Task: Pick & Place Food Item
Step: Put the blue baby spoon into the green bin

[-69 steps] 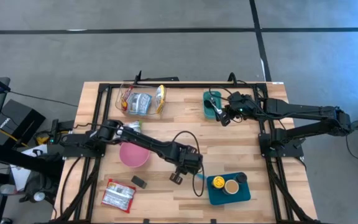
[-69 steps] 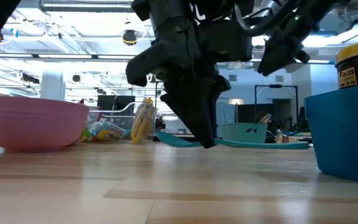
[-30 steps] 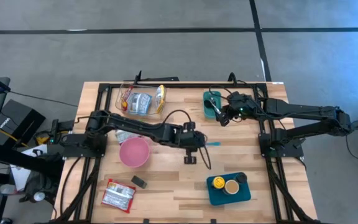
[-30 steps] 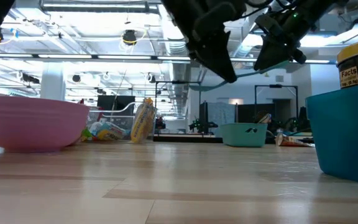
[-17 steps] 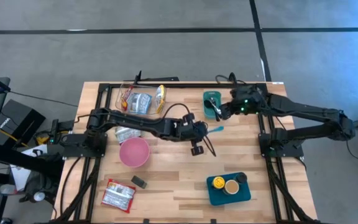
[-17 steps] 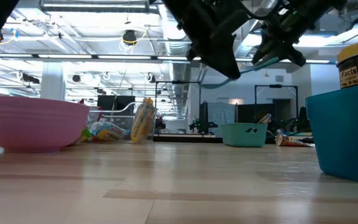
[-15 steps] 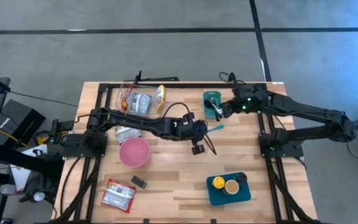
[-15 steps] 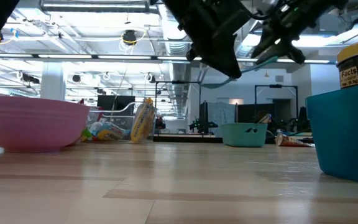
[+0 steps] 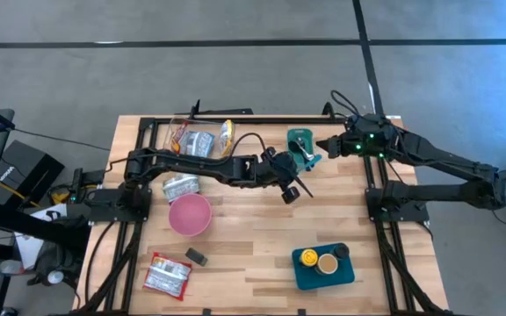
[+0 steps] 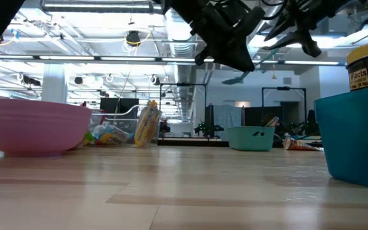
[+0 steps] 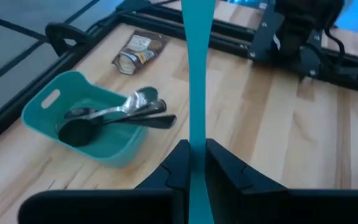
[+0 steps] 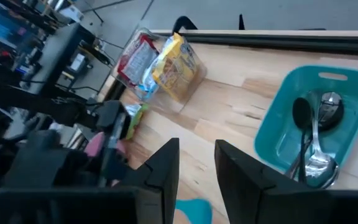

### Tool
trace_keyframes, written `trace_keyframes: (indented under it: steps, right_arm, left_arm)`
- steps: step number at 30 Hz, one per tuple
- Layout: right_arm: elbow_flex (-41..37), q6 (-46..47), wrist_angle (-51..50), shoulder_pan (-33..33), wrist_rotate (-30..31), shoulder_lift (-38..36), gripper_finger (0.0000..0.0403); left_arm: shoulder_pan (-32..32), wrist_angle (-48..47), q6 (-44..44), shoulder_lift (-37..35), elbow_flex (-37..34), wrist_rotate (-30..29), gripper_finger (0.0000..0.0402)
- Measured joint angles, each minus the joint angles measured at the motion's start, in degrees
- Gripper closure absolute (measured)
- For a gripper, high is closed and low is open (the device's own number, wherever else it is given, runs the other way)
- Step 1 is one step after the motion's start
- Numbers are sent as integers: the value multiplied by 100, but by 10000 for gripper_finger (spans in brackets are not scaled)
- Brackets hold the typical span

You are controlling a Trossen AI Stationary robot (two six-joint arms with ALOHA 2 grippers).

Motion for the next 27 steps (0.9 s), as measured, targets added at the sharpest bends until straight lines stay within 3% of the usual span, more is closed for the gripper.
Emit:
trace_keyframes:
  steps: [8,27]
  right_arm:
    - [0,124,-134,5,0,-68,305]
    - [0,488,-463,475,-186,-20,305]
  left_arm:
    - [31,433,-2,2,0,5,379]
    - [28,378,45,4,0,25,380]
